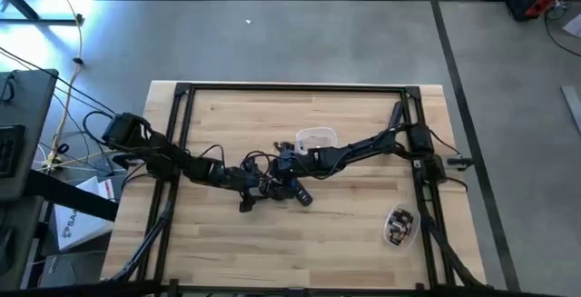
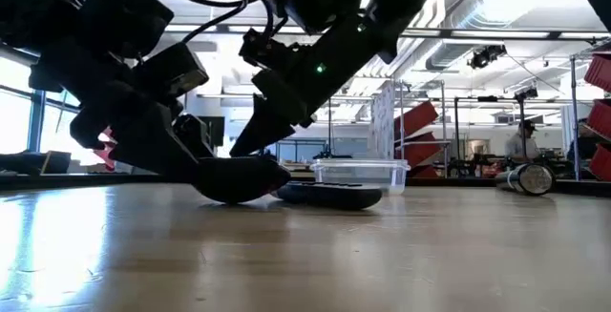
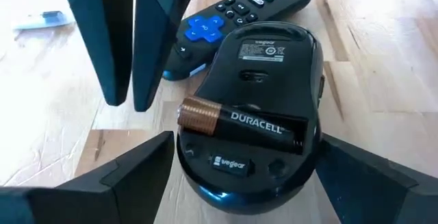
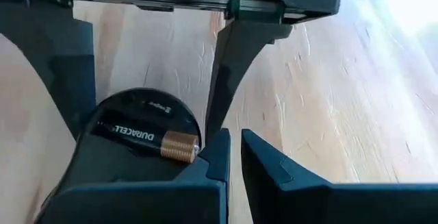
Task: Insert battery
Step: Insert the black battery into the computer mouse
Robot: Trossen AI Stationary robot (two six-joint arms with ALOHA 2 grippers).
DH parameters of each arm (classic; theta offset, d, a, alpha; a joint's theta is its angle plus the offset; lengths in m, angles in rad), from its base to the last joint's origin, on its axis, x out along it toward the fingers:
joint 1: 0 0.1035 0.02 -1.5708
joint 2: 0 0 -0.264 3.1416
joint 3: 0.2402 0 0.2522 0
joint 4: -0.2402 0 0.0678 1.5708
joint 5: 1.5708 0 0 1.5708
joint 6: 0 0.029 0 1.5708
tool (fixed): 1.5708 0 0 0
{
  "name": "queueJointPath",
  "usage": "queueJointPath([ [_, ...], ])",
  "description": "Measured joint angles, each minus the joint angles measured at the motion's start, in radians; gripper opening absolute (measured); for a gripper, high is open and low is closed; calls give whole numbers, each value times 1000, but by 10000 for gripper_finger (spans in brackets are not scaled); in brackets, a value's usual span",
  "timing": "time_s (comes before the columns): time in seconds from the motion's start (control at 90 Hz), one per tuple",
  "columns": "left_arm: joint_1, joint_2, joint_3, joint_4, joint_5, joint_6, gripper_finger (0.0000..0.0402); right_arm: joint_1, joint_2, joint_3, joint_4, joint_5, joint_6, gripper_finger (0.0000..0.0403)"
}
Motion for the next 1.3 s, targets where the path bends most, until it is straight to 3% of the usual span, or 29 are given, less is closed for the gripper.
queueJointPath([
  [0.978, -2, 0, 0, 22, -5, -3, 317, 63, 49, 1, 14, 6, 114, 1],
  [1.3, -2, 0, 0, 21, -17, -3, 317, 82, 50, 1, 12, 71, 29, 0],
])
